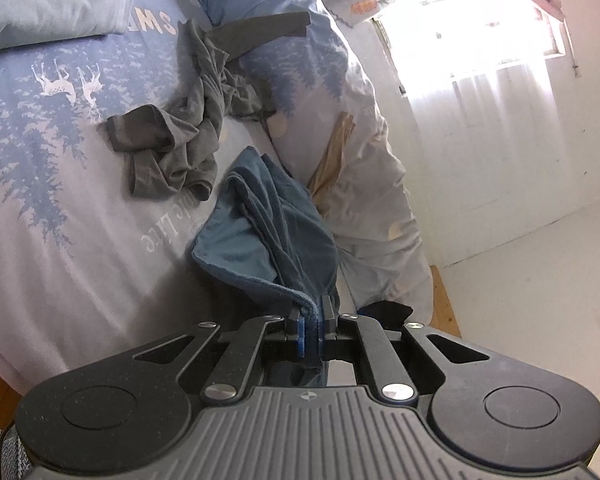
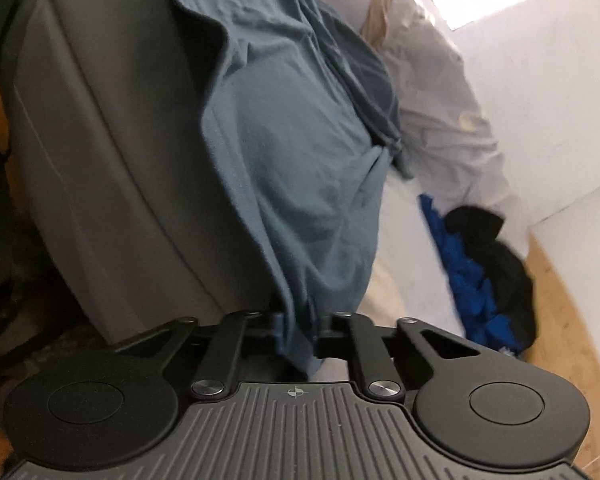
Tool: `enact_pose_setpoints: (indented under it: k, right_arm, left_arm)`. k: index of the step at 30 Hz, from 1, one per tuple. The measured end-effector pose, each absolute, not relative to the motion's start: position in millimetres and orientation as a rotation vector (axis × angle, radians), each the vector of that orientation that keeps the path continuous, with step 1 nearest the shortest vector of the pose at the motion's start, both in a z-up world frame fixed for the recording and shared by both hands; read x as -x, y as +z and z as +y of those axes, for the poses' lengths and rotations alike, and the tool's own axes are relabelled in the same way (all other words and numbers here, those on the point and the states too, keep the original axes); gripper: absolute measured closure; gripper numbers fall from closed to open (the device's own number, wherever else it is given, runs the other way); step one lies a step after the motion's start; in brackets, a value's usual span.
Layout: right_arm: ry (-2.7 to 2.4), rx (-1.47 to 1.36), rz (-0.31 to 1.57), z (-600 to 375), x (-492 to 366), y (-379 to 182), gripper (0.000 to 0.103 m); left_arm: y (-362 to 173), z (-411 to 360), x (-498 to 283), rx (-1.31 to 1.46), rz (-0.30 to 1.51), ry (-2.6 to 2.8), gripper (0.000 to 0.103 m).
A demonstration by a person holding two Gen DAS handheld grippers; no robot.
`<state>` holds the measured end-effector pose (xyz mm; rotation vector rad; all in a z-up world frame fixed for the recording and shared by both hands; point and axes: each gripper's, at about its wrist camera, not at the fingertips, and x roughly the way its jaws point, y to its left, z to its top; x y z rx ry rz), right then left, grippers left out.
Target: Fold clothes
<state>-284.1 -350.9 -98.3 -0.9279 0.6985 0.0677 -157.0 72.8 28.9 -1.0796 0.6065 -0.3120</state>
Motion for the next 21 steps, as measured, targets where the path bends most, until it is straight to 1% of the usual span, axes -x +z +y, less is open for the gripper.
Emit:
enact_pose_setpoints:
  k: [4,7,12,15,21]
  right_arm:
    - [0.106,0.901,0.739,-362,280,-80,0.099]
    - [0.139,0.930,0.735,-370,276,-54,0.099]
    - [0.148,0.985,0.667,-386,260,8,0.099]
    - [0.124,1.015,0.623,-393,252,39,0.099]
    - [0.106,1.055,0.576,-396,241,80,0.099]
  left_arm:
    - [30,73,158,1.063,0.611,-0.314,0.094]
    - [30,70,161,1.053,0.617,-0.324,0.094]
    - [28,62,165,1.007,0.651,-0.338,0.094]
    - [35,61,164,0.995,0.642,-0.329,0.094]
    - [51,56,157,0.960,0.630,-0.327,0.094]
